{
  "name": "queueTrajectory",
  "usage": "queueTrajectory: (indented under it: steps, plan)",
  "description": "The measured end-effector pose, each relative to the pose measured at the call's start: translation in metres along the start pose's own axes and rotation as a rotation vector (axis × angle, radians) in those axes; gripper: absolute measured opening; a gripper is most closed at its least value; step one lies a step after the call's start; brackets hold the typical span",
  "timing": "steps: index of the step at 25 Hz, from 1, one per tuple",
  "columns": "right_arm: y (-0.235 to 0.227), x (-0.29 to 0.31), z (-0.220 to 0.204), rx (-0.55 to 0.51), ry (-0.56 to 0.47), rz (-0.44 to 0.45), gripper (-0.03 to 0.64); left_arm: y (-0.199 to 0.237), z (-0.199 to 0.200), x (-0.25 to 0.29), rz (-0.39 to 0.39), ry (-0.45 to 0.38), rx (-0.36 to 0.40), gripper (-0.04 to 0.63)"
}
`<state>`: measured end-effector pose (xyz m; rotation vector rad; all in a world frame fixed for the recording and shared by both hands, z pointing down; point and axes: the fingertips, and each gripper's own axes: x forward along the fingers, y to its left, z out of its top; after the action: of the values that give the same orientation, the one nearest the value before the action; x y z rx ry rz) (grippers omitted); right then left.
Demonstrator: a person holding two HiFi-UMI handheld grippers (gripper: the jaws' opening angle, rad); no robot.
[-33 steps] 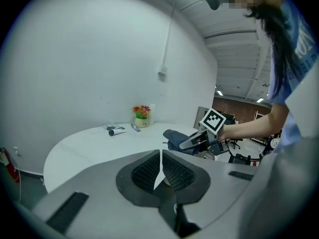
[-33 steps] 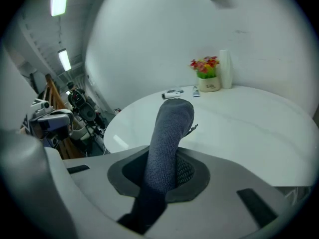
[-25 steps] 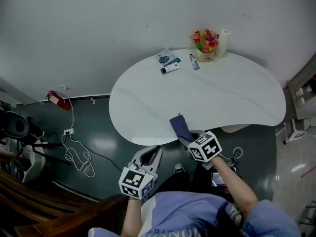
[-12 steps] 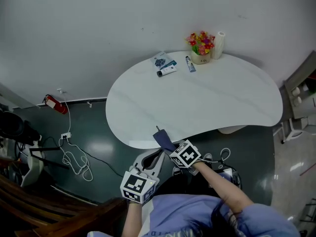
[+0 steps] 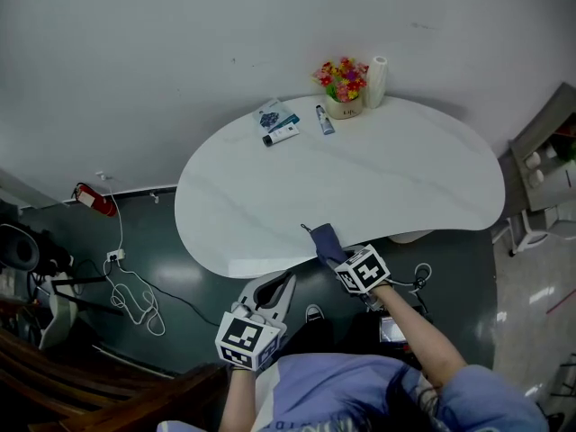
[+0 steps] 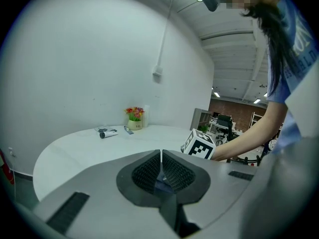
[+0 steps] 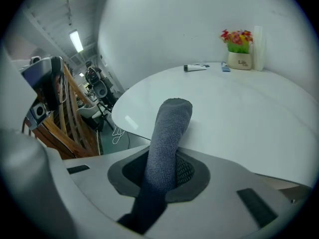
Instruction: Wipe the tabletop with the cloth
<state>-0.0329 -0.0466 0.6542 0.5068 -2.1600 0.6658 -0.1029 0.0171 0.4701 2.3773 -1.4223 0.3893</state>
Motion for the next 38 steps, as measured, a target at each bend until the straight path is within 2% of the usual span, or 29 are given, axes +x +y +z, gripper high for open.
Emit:
queueTrajectory:
  steps: [8, 14, 21, 24, 29, 38]
  plan:
    - [-0.13, -0.084, -0.05, 0.158, -0.035, -0.135, 0.078, -0.07, 0.027, 0.076, -0.068, 0.002, 0.012, 0.017]
    - [-0.23, -0.16, -0.112, 0.32, -0.066, -0.258, 0.078, -0.125, 0.034, 0.123, -0.102, 0.02, 0.015, 0.017]
    - [-0.309, -0.23, -0.173, 0.424, -0.096, -0.363, 0.078, -0.17, 0.042, 0.157, -0.105, 0.02, 0.022, 0.017]
    - [-0.324, -0.245, -0.187, 0.435, -0.099, -0.378, 0.078, -0.182, 0.041, 0.164, -0.101, 0.024, 0.022, 0.017]
    - [-0.323, -0.251, -0.196, 0.427, -0.107, -0.359, 0.078, -0.199, 0.038, 0.165, -0.093, 0.035, 0.022, 0.017]
    - [-0.293, -0.258, -0.16, 0.357, -0.208, -0.323, 0.078, -0.194, 0.024, 0.128, -0.06, 0.054, 0.039, 0.017]
